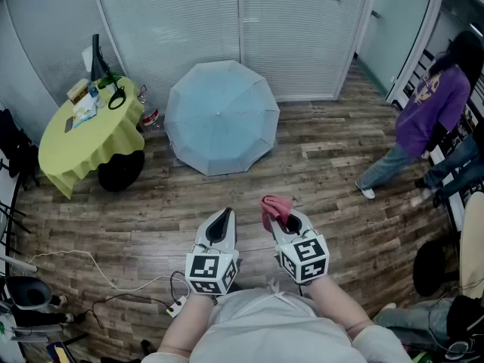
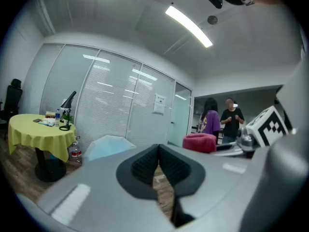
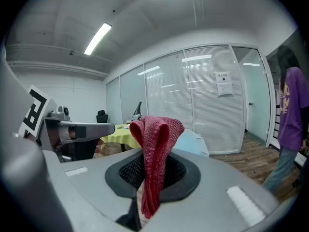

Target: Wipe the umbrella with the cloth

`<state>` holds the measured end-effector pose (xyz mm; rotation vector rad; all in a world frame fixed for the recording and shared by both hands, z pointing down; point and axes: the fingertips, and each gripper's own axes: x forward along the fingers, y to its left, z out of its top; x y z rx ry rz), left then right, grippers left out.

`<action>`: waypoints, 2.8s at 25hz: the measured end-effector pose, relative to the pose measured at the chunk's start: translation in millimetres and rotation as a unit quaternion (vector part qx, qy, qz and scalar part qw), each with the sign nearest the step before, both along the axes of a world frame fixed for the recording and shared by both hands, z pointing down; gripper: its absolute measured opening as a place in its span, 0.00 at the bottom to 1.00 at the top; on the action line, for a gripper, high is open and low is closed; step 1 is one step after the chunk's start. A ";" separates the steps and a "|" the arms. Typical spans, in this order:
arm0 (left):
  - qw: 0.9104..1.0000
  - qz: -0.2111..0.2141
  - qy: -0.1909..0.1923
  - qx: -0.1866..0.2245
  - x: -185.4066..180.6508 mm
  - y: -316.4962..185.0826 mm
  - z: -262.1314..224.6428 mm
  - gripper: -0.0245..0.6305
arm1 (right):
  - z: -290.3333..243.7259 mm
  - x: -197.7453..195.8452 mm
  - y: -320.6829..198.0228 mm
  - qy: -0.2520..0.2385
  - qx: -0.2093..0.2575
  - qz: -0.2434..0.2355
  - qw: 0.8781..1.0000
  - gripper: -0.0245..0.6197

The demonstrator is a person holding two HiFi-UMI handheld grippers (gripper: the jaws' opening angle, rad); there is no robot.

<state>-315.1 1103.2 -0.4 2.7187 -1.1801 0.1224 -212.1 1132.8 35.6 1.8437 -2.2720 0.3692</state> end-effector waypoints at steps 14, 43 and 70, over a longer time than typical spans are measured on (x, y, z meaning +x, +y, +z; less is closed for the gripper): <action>1.000 0.000 0.003 -0.012 9.2 -2.9 12.9 0.05 | 11.4 11.0 -1.1 -0.001 -0.013 0.002 1.000 0.12; 0.997 0.018 -0.007 -0.081 82.9 -453.4 68.3 0.05 | 72.2 102.8 -426.4 -0.003 -0.096 0.033 0.995 0.12; 0.970 -0.196 -0.020 -0.139 188.3 -841.2 126.6 0.05 | 122.0 218.9 -884.7 0.004 -0.160 -0.194 0.968 0.12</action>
